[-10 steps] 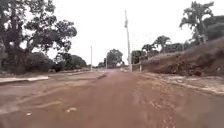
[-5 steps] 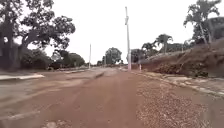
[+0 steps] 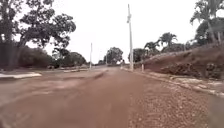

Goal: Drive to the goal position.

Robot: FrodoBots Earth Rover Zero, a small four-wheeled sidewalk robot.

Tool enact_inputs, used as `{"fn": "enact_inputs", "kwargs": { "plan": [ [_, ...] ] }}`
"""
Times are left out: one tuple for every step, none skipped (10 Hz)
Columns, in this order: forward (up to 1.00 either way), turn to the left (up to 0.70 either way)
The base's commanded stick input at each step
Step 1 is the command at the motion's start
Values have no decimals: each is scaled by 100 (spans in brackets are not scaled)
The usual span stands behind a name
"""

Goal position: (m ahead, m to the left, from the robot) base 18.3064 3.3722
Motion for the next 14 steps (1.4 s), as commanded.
{"fn": "enact_inputs", "kwargs": {
  "plan": [
    [100, 0],
    [100, 0],
    [100, 0],
    [100, 0],
    [100, 0],
    [100, 0],
    [100, 0],
    [100, 0],
    [100, 0],
    [100, 0],
    [100, 0],
    [100, 0],
    [100, 0],
    [100, 0]
  ]
}}
